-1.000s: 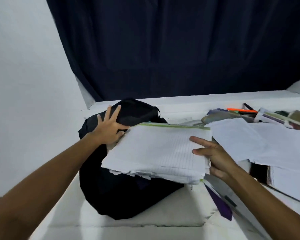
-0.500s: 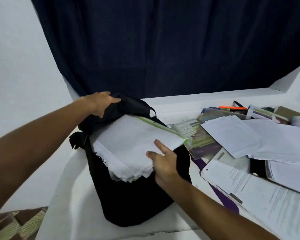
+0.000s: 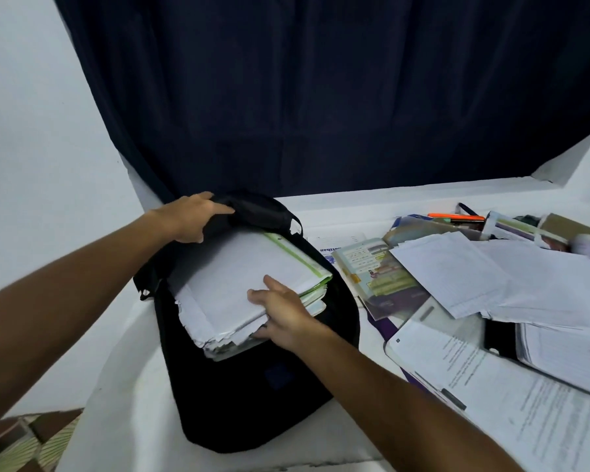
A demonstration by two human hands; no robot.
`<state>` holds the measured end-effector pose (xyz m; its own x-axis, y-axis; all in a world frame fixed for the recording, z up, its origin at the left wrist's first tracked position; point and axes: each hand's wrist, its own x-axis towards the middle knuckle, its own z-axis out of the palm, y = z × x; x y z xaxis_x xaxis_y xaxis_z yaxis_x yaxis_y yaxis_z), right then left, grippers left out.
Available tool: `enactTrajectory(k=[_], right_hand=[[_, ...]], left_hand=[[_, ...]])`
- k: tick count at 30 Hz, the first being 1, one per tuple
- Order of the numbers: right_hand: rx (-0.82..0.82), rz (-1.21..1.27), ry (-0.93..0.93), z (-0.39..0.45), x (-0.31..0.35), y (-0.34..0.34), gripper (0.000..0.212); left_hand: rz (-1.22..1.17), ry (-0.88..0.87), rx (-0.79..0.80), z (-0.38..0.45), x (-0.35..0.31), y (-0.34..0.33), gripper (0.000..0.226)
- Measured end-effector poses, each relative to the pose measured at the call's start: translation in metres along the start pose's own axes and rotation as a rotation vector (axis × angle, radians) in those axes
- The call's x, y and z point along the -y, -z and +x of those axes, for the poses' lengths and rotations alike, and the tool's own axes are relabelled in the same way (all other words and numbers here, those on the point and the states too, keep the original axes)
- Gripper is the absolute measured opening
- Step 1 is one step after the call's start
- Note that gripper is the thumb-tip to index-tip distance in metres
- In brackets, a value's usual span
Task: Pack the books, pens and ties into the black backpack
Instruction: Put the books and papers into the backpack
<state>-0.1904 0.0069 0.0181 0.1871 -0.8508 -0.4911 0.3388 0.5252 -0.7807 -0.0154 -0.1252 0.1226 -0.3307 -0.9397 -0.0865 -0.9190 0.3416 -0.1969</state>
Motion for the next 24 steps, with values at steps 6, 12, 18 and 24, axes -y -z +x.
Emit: enactTrajectory(k=[6,12,18,24], right_hand=[[0.286,0.002,-0.204,-0.054,0.049,0.074,0.032],[-0.022,-0.199,0.104,-0.104,0.112,0.227,0.016],[-0.587,-0.173,0.338,-0.146,0.153,0.411,0.010],[-0.777,-0.498,0.397,-0.141,0.151,0.500,0.027]], left_hand=[[-0.307,0.037,-0.235,0.015,-0.087,0.020,0.035],[-0.666,-0.063,-0.104,0.028,-0.252,0.013,0.027],[-0.854,0.089,0.048,0.047,-0.380,-0.024,0.066],[-0.781,0.307,0.012,0.059,-0.448,-0.041,0.082]])
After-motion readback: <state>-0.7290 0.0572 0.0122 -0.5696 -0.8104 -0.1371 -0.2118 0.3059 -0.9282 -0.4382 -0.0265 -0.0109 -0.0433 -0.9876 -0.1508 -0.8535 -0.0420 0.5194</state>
